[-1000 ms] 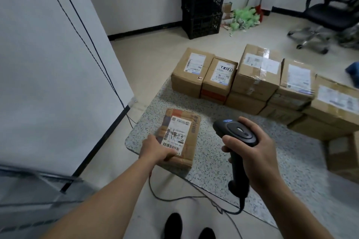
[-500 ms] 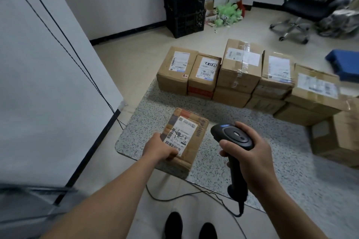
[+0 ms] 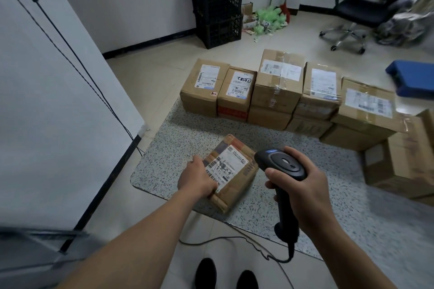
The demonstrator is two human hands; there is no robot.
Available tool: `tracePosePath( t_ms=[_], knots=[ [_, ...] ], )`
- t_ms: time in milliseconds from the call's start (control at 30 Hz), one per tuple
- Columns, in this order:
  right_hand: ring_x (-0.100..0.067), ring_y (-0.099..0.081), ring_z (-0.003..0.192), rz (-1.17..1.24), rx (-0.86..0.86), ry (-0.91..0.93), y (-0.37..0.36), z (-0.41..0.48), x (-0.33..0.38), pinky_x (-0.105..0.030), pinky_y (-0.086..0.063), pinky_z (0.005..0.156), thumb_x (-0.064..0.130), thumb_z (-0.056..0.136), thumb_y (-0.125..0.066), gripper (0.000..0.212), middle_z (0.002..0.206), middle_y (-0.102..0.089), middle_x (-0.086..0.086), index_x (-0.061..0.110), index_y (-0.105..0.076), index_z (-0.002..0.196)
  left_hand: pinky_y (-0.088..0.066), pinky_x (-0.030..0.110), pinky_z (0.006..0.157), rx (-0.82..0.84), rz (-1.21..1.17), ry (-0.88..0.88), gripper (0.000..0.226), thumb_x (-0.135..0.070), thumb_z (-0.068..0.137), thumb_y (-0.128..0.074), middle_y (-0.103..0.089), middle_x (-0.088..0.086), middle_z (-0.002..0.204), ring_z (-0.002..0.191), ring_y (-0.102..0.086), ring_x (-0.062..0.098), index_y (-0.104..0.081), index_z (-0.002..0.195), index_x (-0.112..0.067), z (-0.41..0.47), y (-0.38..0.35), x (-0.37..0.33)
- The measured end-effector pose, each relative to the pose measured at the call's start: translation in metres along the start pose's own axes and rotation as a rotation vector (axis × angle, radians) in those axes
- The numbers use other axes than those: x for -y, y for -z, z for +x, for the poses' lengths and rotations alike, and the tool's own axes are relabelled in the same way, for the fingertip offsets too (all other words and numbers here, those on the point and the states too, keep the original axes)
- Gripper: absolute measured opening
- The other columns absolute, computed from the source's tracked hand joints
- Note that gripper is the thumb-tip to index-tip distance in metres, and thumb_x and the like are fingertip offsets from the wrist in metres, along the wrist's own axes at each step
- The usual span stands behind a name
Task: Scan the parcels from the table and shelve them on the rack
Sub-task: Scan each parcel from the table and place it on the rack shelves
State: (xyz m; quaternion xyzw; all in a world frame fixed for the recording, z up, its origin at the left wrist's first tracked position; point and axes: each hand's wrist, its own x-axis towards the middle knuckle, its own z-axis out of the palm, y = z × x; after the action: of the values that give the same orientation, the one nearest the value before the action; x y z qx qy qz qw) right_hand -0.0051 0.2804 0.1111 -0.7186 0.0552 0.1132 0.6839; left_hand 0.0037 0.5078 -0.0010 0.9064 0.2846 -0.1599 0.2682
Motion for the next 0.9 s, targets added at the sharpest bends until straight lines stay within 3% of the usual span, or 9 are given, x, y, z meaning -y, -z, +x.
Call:
tracePosePath(
  t_ms=[167, 267, 433, 533, 600, 667, 767, 900],
  knots=[
    [-0.032, -0.075, 0.083, 0.017, -0.006, 0.018, 0.014, 0.0, 0.0, -0.034, -0.054, 0.061, 0.027, 0.058, -0.084, 0.071, 0.102, -0.076, -0.004, 0.03, -0.061, 0.125, -0.05, 0.039, 0.092, -0.027, 0.123, -0.077, 0.083, -0.034, 0.067, -0.087, -0.045, 0.006, 0.129, 0.116, -0.047, 0.025, -0.036, 0.131, -0.018, -0.011, -0.007, -0.017],
    [-0.031, -0.075, 0.086, 0.028, -0.009, 0.034, 0.022, 0.0, 0.001, -0.037, -0.054, 0.066, 0.027, 0.057, -0.084, 0.069, 0.103, -0.076, -0.005, 0.033, -0.062, 0.122, -0.044, 0.031, 0.086, -0.048, 0.176, -0.119, 0.083, -0.036, 0.068, -0.086, -0.041, 0.004, 0.131, 0.117, -0.04, 0.021, -0.038, 0.133, -0.02, -0.019, -0.008, -0.025],
    [-0.027, -0.075, 0.08, 0.044, -0.004, 0.056, 0.033, -0.005, 0.006, -0.026, -0.054, 0.058, 0.024, 0.058, -0.083, 0.072, 0.097, -0.076, -0.001, 0.027, -0.061, 0.127, -0.033, 0.023, 0.071, -0.128, 0.29, -0.291, 0.059, -0.043, 0.071, -0.082, -0.045, -0.005, 0.113, 0.096, -0.038, 0.011, -0.048, 0.116, -0.025, -0.039, -0.013, -0.038],
    [-0.026, -0.074, 0.08, 0.054, 0.022, 0.06, 0.04, -0.009, 0.008, -0.023, -0.053, 0.057, 0.016, 0.064, -0.089, 0.067, 0.095, -0.076, 0.001, 0.028, -0.062, 0.124, -0.033, 0.026, 0.075, -0.161, 0.331, -0.446, 0.049, -0.047, 0.074, -0.077, -0.043, -0.007, 0.105, 0.094, -0.039, 0.012, -0.041, 0.101, -0.029, -0.05, -0.018, -0.046],
    [-0.028, -0.074, 0.081, 0.061, 0.027, 0.06, 0.046, -0.011, 0.008, -0.026, -0.054, 0.059, 0.012, 0.067, -0.09, 0.061, 0.097, -0.075, -0.003, 0.034, -0.062, 0.117, -0.038, 0.029, 0.082, -0.087, 0.322, -0.489, 0.053, -0.047, 0.071, -0.078, -0.038, -0.005, 0.108, 0.1, -0.036, 0.014, -0.037, 0.099, -0.029, -0.057, -0.023, -0.052],
    [-0.028, -0.075, 0.082, 0.059, 0.01, 0.061, 0.053, -0.012, 0.006, -0.033, -0.057, 0.065, 0.022, 0.061, -0.087, 0.062, 0.099, -0.075, -0.002, 0.037, -0.063, 0.115, -0.043, 0.04, 0.095, 0.084, 0.337, -0.467, 0.061, -0.048, 0.065, -0.082, -0.034, -0.001, 0.124, 0.114, -0.034, 0.019, -0.036, 0.102, -0.03, -0.063, -0.028, -0.058],
    [-0.027, -0.075, 0.084, 0.053, -0.004, 0.067, 0.064, -0.014, 0.003, -0.036, -0.057, 0.068, 0.026, 0.059, -0.084, 0.062, 0.098, -0.076, 0.006, 0.038, -0.064, 0.116, -0.04, 0.056, 0.104, 0.274, 0.408, -0.421, 0.068, -0.048, 0.058, -0.087, -0.02, -0.001, 0.148, 0.131, -0.028, 0.029, -0.037, 0.101, -0.031, -0.067, -0.033, -0.066],
    [-0.03, -0.075, 0.087, 0.06, 0.002, 0.07, 0.076, -0.017, -0.001, -0.037, -0.055, 0.068, 0.027, 0.058, -0.085, 0.069, 0.102, -0.075, -0.002, 0.033, -0.062, 0.123, -0.044, 0.054, 0.102, 0.328, 0.463, -0.376, 0.071, -0.042, 0.06, -0.09, -0.034, 0.005, 0.133, 0.116, -0.039, 0.028, -0.036, 0.104, -0.031, -0.072, -0.031, -0.074]
  ],
)
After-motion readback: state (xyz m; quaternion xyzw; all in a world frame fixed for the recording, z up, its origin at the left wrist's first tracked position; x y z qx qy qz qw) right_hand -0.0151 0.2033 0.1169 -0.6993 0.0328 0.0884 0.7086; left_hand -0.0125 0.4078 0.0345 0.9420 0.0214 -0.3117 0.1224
